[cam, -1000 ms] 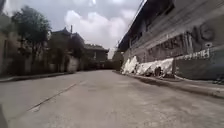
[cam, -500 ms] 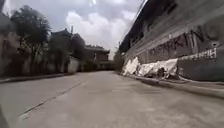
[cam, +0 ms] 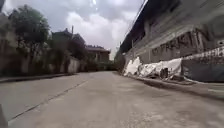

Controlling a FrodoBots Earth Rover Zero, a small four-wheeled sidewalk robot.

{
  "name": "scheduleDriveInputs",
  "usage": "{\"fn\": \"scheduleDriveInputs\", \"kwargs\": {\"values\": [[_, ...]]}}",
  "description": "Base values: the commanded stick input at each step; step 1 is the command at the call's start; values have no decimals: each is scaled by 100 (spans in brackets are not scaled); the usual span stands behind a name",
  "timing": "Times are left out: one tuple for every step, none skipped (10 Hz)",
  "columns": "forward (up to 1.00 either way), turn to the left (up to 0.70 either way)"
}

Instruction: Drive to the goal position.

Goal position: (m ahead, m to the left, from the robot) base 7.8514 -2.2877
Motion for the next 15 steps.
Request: {"fn": "scheduleDriveInputs", "kwargs": {"values": [[50,1],[50,1],[50,1],[50,1],[50,1],[50,1],[50,-3],[50,-18],[50,-33],[50,-42],[50,-49],[50,-49],[50,-31],[50,-14],[50,1]]}}
